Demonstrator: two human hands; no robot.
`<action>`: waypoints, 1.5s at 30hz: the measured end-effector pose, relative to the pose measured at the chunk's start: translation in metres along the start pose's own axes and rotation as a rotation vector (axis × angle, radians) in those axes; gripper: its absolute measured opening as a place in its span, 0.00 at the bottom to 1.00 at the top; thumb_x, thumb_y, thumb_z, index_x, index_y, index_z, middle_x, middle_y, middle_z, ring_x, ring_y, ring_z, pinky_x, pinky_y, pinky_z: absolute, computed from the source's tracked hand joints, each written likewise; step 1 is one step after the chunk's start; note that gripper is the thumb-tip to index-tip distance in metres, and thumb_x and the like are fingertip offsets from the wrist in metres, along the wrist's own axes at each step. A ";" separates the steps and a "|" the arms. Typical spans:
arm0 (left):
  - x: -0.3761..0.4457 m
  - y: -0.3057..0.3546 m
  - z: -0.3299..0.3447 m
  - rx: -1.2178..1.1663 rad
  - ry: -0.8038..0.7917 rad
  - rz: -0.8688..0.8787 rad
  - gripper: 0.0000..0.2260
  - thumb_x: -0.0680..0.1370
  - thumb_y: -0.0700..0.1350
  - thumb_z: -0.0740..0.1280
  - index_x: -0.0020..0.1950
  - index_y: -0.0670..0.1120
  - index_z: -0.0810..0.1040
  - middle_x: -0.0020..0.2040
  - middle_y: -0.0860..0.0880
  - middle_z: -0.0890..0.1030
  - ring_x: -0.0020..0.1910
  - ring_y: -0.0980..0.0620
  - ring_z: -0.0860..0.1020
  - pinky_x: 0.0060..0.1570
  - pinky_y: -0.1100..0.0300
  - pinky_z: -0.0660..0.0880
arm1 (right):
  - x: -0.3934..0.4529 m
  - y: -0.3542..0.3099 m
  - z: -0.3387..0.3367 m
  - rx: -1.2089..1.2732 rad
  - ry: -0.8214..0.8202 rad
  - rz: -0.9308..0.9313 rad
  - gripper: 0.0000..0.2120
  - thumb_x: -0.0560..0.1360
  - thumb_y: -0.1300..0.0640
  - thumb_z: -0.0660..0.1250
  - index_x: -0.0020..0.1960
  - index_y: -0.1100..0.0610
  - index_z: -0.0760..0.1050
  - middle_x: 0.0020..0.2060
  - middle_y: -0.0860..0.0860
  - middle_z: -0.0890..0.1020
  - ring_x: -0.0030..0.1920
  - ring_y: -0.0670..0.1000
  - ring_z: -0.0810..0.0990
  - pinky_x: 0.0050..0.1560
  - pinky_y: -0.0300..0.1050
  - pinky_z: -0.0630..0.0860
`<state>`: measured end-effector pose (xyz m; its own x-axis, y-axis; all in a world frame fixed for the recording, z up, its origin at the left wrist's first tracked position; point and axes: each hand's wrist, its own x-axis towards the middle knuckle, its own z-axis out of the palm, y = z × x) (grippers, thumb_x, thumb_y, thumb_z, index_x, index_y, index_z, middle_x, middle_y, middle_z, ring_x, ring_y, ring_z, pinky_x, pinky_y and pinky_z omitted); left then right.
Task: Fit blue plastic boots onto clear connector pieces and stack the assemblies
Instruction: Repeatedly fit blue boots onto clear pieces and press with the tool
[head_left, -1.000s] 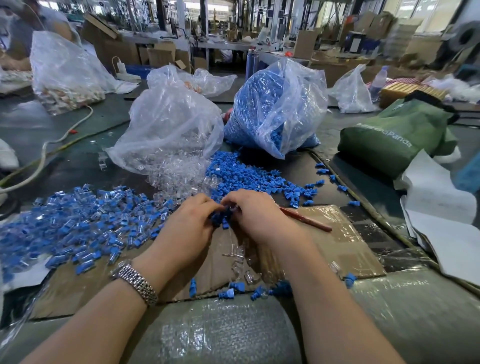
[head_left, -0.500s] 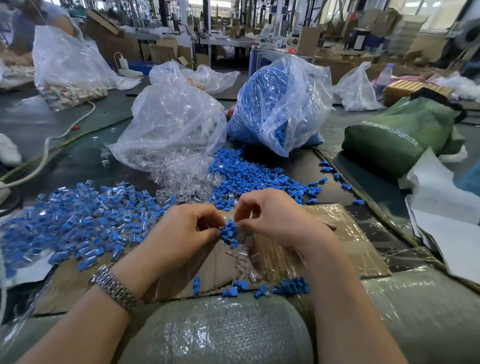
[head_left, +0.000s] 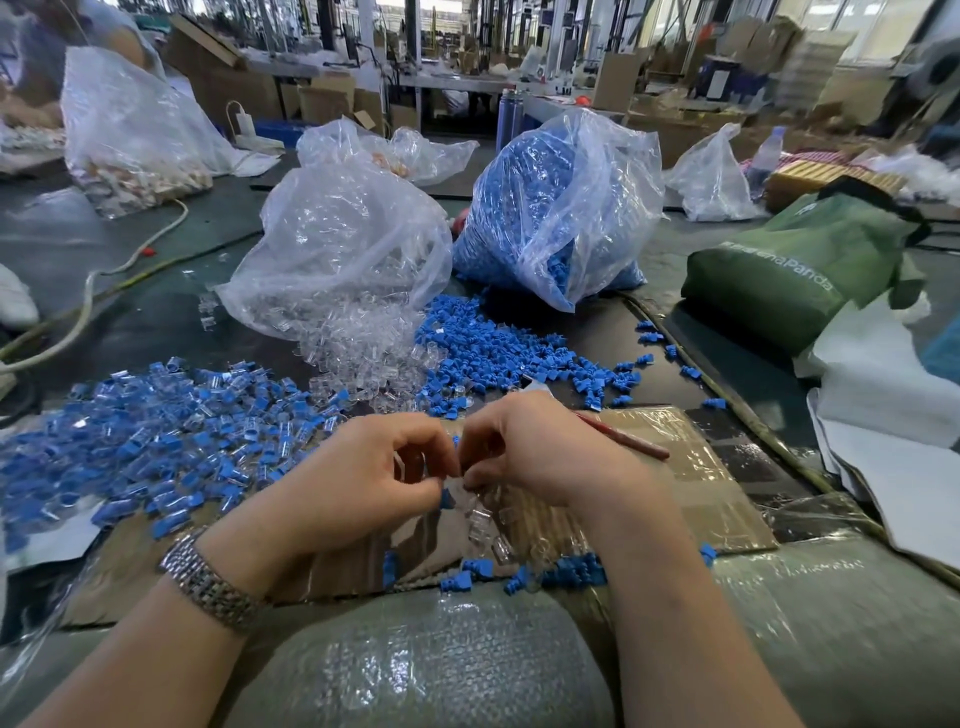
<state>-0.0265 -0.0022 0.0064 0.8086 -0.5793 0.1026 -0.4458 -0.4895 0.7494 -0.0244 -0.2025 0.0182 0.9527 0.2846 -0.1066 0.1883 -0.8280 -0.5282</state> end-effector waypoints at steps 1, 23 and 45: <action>0.001 -0.001 0.001 0.009 -0.001 0.000 0.07 0.75 0.41 0.74 0.46 0.54 0.83 0.43 0.54 0.81 0.39 0.56 0.78 0.41 0.61 0.78 | 0.000 0.000 0.000 -0.016 0.005 0.001 0.03 0.73 0.57 0.78 0.45 0.50 0.85 0.41 0.44 0.84 0.42 0.41 0.81 0.42 0.33 0.75; 0.007 0.003 -0.011 -0.889 0.127 -0.306 0.12 0.71 0.42 0.70 0.48 0.35 0.77 0.50 0.33 0.84 0.42 0.45 0.84 0.38 0.60 0.82 | -0.010 -0.006 -0.011 0.461 0.205 -0.275 0.03 0.78 0.59 0.72 0.47 0.53 0.82 0.38 0.45 0.84 0.37 0.39 0.78 0.44 0.33 0.74; 0.001 0.006 -0.011 -0.767 0.210 -0.149 0.13 0.66 0.46 0.77 0.50 0.45 0.88 0.47 0.40 0.87 0.44 0.48 0.86 0.44 0.63 0.81 | -0.010 -0.006 -0.011 0.403 0.252 -0.356 0.04 0.79 0.60 0.71 0.48 0.52 0.80 0.39 0.43 0.81 0.41 0.41 0.78 0.45 0.33 0.71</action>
<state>-0.0239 0.0014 0.0187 0.9280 -0.3713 0.0296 -0.0016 0.0755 0.9971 -0.0328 -0.2058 0.0322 0.8843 0.3469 0.3125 0.4477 -0.4397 -0.7786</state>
